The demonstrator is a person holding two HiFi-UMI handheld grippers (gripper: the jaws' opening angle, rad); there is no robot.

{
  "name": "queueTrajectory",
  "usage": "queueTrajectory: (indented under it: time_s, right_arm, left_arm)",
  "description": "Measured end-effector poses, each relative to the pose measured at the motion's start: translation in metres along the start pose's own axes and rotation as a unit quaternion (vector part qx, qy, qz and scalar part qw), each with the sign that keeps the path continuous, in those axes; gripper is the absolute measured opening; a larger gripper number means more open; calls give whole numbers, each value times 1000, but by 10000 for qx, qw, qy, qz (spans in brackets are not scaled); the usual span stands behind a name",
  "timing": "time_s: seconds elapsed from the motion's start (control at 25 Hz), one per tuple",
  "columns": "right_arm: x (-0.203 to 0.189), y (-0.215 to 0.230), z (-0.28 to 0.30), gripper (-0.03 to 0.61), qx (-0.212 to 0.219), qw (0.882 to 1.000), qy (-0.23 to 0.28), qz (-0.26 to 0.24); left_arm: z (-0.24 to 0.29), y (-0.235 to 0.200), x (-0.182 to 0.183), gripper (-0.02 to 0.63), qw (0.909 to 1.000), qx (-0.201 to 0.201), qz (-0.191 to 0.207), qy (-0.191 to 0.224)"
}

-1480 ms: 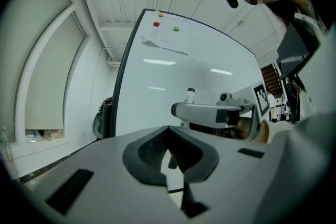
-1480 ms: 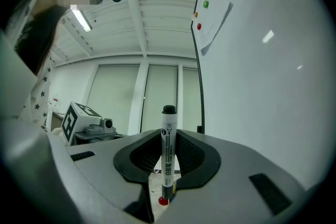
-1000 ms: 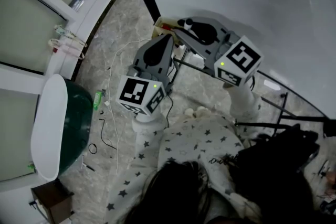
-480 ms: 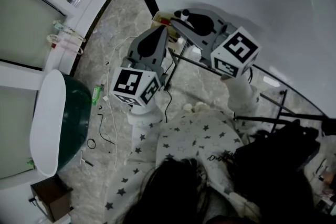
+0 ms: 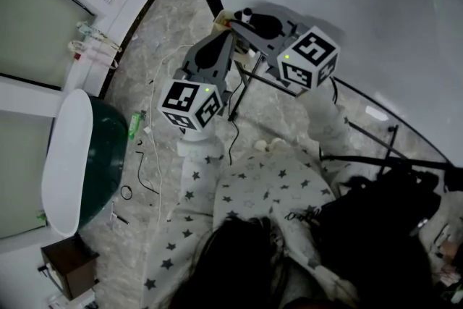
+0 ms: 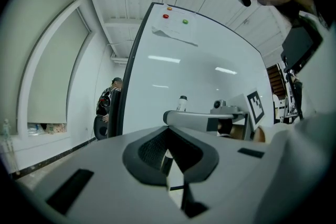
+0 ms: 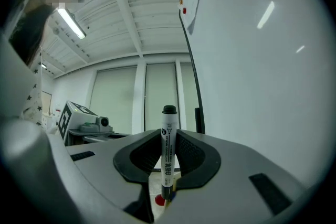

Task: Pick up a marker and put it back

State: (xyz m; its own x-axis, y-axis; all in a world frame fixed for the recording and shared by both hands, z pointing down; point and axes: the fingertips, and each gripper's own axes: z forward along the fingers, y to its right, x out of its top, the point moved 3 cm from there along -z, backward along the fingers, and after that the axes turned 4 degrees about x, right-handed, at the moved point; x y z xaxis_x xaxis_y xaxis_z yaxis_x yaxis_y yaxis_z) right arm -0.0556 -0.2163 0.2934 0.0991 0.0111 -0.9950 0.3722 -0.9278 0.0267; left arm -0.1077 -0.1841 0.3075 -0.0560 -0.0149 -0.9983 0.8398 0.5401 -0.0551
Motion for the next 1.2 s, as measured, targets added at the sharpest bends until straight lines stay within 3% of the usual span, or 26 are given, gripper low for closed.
queueTrajectory:
  time_s: [0.56, 1.2]
  right_arm:
    - [-43, 14, 4, 74, -177, 9993, -178, 274]
    - [-90, 8, 5, 74, -495, 9979, -427, 37]
  left_arm:
    - [2, -10, -30, 0, 9998, 159, -66, -132]
    - [1, -17, -63, 0, 9987, 322, -71, -386]
